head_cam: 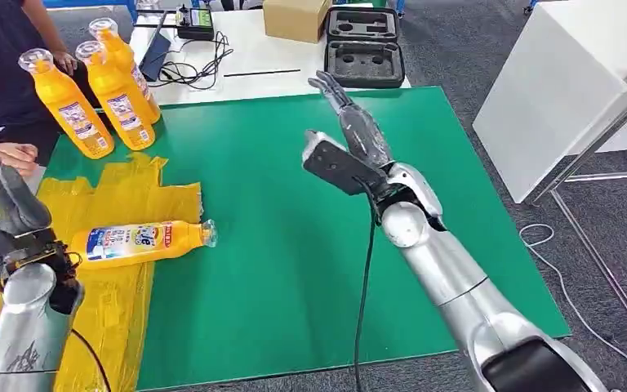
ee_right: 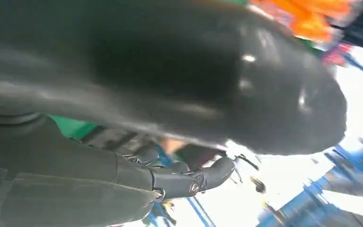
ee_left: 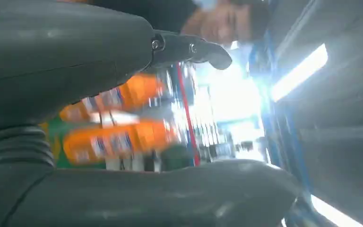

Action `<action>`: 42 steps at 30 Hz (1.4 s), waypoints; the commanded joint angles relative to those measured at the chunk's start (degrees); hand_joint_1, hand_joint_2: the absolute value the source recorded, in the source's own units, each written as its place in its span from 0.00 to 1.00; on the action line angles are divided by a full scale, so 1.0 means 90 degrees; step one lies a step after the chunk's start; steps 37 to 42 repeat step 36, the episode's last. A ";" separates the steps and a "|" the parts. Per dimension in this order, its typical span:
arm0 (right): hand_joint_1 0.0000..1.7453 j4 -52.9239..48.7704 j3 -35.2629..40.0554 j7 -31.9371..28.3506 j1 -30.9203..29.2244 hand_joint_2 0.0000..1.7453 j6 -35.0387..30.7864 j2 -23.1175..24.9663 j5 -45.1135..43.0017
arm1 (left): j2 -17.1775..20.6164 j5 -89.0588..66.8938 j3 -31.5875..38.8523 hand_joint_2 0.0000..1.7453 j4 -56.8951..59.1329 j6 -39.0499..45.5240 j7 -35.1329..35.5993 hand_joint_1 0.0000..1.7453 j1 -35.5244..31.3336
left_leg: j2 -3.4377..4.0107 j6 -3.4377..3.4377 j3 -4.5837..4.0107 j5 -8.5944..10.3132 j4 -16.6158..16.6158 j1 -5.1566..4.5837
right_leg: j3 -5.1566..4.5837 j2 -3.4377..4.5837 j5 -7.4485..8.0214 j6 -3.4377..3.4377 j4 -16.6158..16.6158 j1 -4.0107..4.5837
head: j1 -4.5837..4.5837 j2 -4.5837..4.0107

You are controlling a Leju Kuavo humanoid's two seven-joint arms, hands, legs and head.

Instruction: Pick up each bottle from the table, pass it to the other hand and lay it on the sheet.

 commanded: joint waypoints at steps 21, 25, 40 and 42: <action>0.00 0.0602 -0.0221 -0.2478 0.0545 0.00 -0.2169 0.0566 -0.0700 | -0.0942 0.1497 -0.1754 0.00 0.1606 -0.3694 0.0614 0.00 -0.1746 | 0.0001 -0.0006 0.0022 -0.0010 0.0004 0.0002 | 0.0022 0.0000 -0.0004 -0.0016 0.0000 0.0004 | 0.0000 0.0000; 0.00 0.0593 -0.0229 -0.2479 0.0535 0.00 -0.2168 0.0556 -0.0701 | -0.0947 0.1497 -0.1754 0.00 0.1602 -0.3694 0.0614 0.00 -0.1758 | -0.0002 -0.0007 0.0026 -0.0013 0.0006 0.0002 | 0.0026 -0.0002 -0.0008 -0.0017 0.0002 0.0004 | -0.0002 0.0000; 0.00 0.0360 -0.0337 -0.2344 0.0752 0.00 -0.2159 0.0426 -0.0500 | -0.1009 0.1151 -0.1713 0.00 0.1648 -0.3685 0.0550 0.00 -0.1771 | -0.0004 -0.0005 0.0023 -0.0010 0.0003 0.0002 | 0.0026 -0.0006 -0.0005 -0.0016 -0.0001 0.0004 | 0.0000 0.0000; 0.00 0.0360 -0.0337 -0.2344 0.0752 0.00 -0.2159 0.0426 -0.0500 | -0.1009 0.1151 -0.1713 0.00 0.1648 -0.3685 0.0550 0.00 -0.1771 | -0.0004 -0.0005 0.0023 -0.0010 0.0003 0.0002 | 0.0026 -0.0006 -0.0005 -0.0016 -0.0001 0.0004 | 0.0000 0.0000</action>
